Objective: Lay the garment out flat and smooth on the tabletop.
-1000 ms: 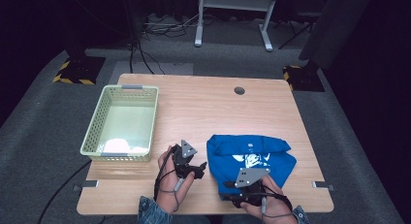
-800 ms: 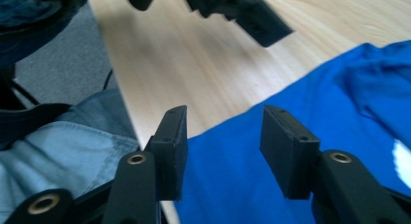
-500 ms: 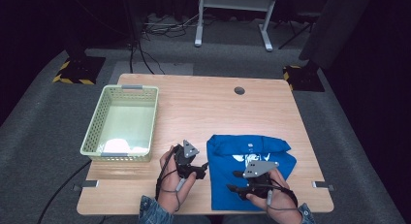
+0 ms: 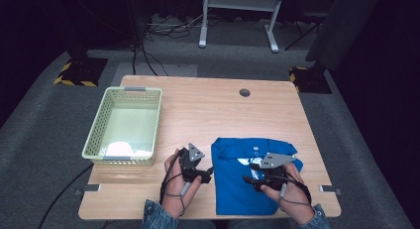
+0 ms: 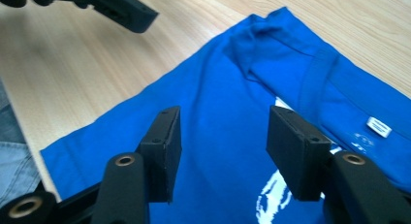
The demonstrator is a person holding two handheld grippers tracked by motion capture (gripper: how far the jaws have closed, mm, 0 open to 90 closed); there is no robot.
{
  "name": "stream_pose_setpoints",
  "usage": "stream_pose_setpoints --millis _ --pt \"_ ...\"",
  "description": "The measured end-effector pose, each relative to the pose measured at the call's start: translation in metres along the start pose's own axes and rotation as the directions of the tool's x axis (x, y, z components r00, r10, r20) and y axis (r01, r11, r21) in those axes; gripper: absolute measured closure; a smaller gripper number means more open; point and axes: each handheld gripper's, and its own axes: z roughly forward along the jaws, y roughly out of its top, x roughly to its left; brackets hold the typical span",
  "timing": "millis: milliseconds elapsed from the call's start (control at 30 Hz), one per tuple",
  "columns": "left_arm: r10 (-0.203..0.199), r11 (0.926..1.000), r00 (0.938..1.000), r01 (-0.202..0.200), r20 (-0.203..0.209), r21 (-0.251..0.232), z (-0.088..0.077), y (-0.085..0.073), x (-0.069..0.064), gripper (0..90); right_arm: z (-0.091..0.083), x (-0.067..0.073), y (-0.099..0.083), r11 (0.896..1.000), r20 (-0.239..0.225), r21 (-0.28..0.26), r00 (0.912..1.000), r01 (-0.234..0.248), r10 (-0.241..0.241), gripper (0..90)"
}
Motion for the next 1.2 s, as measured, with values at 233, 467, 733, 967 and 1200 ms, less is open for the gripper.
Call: stream_pose_setpoints --millis 233,467,733,967,1200 --pt "0.003 1.0000 1.0000 -0.003 0.006 0.005 0.001 0.000 -0.001 16.4 0.003 -0.016 -0.008 0.999 0.042 0.012 0.9986 -0.032 0.031 45.5" --pt "0.006 0.9999 0.9999 -0.006 0.008 0.010 0.002 0.000 -0.001 16.3 0.006 -0.032 -0.016 0.997 0.080 0.026 0.9945 -0.069 0.067 45.7" --pt "0.007 0.9999 0.9999 -0.007 0.011 0.014 0.003 0.000 -0.002 16.3 0.013 -0.052 -0.032 0.992 0.135 0.054 0.9847 -0.118 0.110 47.0" --pt "0.009 0.9998 0.9998 -0.009 0.016 0.018 0.005 0.000 -0.003 16.4 0.016 -0.060 -0.045 0.986 0.157 0.098 0.9802 -0.138 0.121 55.1" --pt "0.019 0.9997 0.9994 -0.020 0.027 0.017 0.008 0.003 -0.005 16.4 0.013 -0.060 -0.050 0.983 0.124 0.112 0.9836 -0.146 0.131 85.8"
